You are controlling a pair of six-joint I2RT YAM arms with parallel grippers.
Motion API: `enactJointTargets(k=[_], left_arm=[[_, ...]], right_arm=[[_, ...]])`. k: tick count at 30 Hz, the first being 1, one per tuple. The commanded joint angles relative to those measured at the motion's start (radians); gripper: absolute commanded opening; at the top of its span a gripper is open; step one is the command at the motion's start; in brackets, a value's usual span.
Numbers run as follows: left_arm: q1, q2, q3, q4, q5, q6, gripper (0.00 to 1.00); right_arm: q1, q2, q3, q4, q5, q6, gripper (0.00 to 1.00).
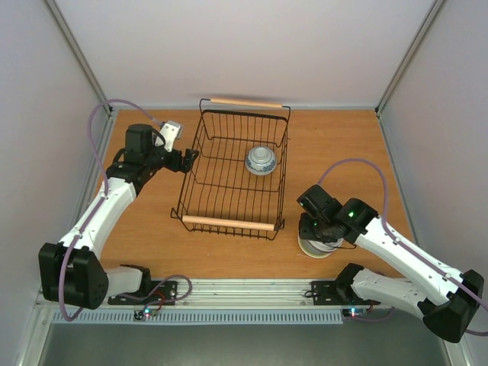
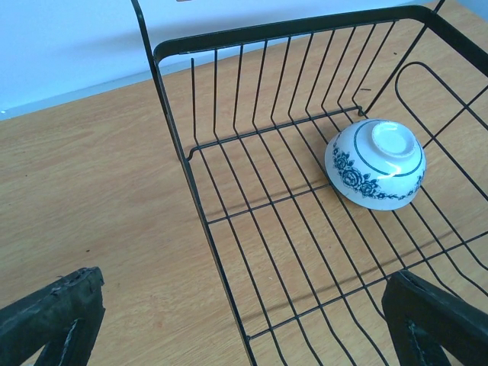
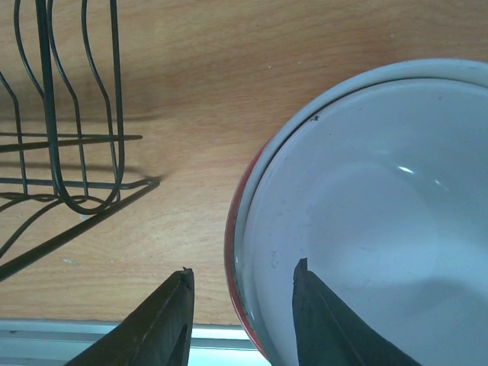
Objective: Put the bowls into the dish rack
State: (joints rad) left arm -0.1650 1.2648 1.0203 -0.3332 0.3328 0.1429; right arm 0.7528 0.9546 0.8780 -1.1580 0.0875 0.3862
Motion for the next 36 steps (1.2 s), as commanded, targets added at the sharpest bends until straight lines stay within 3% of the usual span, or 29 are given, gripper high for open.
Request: enactJointTargets(k=[1,13,27,31,36], left_arm=[[-0.005,0.01,-0.002,0.02,-0.006,0.011,0.99],[-0.005,0.01,-0.003,0.021,-0.011,0.011,0.99],[-0.005,0.01,-0.003,0.021,-0.006,0.012,0.99],[-0.005,0.01,-0.003,0.022,-0.007,0.011,0.99],[-0.005,0.01,-0.003,0.021,-0.008,0.011,0.99]], right_arm=[[0.01,0.004,-0.005,0.016,-0.018,-0.014,0.35],[0.017,0.004,-0.013,0.02,-0.022,-0.02,0.11],[0.019,0.028,-0.025,-0.001,0.013,-0.017,0.13],[0.019,0.024,-0.029,-0.003,0.015,-0.017,0.02],[0.018,-0.007,-0.012,-0.019,0.018,-0.022,0.01]])
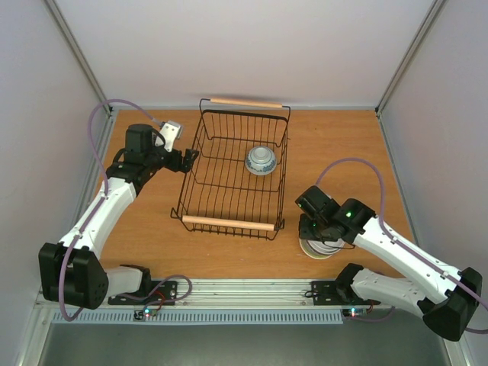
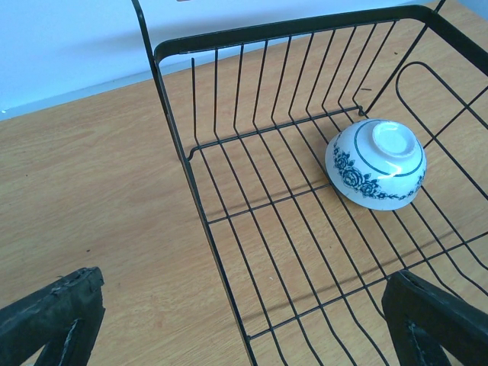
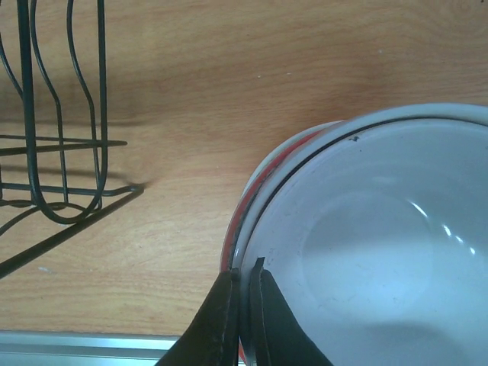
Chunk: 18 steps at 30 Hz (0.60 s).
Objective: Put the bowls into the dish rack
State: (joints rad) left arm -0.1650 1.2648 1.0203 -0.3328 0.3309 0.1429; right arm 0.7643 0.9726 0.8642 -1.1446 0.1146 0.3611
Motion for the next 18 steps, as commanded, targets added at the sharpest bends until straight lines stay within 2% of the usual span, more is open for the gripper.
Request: enactJointTargets(k=[1,7,14,18], left_arm=[[-0.005,0.009,-0.003,0.02,-0.006,0.01,0.99],[-0.006,0.01,-0.003,0.02,-0.003,0.011,0.99],[-0.007,0.01,-0.002,0.018,-0.003,0.012,0.99],[-0.007,0.01,0.001,0.016,0.01,0.012,0.99]], right_arm=[[0.007,-0.035,0.009,-0.039,-0.008,0.0,0.01],[0.007,-0.081,0.066,-0.074,0.014,-0.026,0.01],[0.007,-0.076,0.133,-0.09,0.056,-0.082,0.01],[0.008,-0.04,0.225,-0.078,0.105,-0.158,0.01]])
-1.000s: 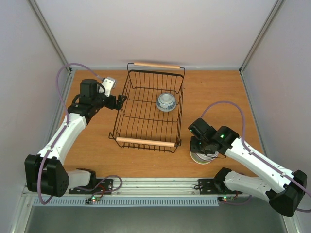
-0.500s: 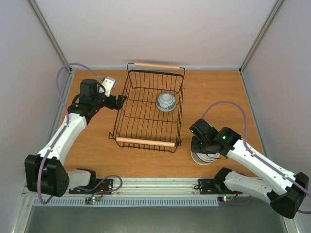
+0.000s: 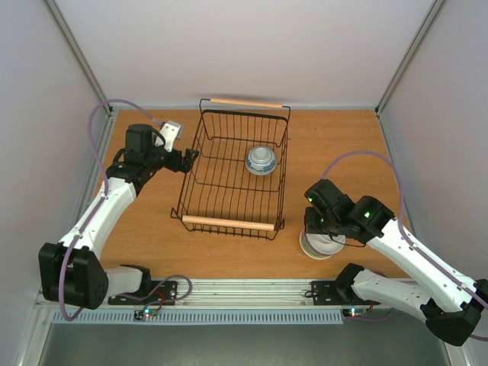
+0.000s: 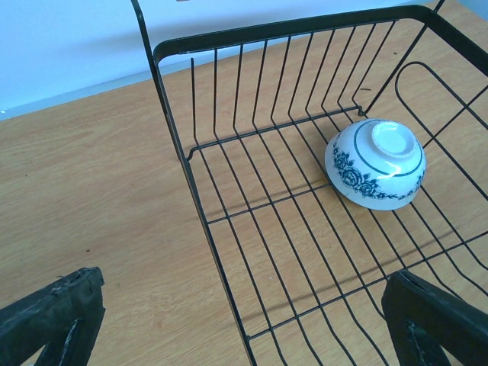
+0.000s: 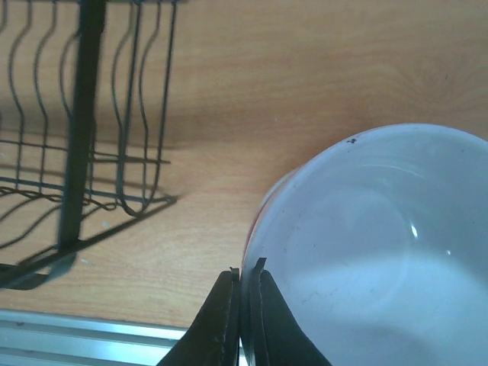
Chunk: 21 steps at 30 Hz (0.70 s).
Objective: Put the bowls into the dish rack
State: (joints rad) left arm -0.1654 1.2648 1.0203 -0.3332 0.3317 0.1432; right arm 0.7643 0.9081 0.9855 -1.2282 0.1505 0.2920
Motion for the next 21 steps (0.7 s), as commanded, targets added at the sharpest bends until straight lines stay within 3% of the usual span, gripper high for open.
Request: enactJointTargets(k=[1,12,21], left_arm=[[-0.007,0.011,0.003,0.013,0.013,0.011,0.99],[-0.02,0.059,0.124,-0.132,0.137,0.037,0.97],[-0.07,0.138,0.289,-0.29,0.132,0.071,0.93]], right_arm=[[0.01,0.046,0.135,0.01,0.083,-0.111,0.01],[0.196,0.588,0.669,0.014,0.279,-0.39,0.01],[0.231,0.927,0.987,0.061,0.211,-0.619,0.01]])
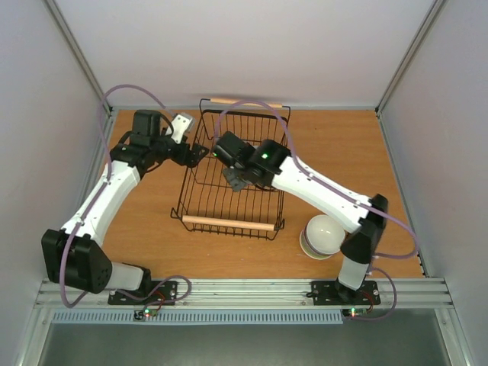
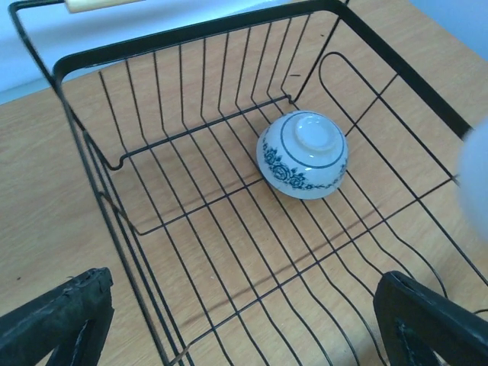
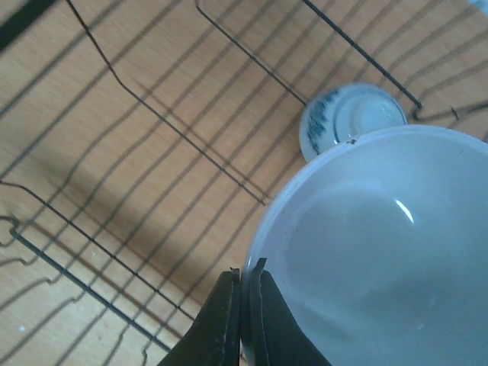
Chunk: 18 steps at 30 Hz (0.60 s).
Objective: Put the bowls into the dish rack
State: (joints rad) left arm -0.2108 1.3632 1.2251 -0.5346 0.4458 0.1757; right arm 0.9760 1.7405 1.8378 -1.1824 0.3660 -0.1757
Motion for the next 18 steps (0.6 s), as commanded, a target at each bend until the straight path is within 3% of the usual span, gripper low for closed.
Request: enactJointTargets(k=[1,8,18], left_arm=[[-0.035,0.054,0.108,-0.119,0.018,0.048,0.93],[-0.083,0.161,0.246,-0.243,0.01,0.108,0.9],[-0.097,0.208,0.281,-0.291,0.03,0.152,0.9]], right_arm=[[0.026,0.127,0.17,0.007,-0.012,-0.171,0.01],[0.074,0.296,0.356,-0.045,-0.02,-0.259,0.02],[0.139,0.332,0.376,-0.037,0.02,-0.314,0.01]])
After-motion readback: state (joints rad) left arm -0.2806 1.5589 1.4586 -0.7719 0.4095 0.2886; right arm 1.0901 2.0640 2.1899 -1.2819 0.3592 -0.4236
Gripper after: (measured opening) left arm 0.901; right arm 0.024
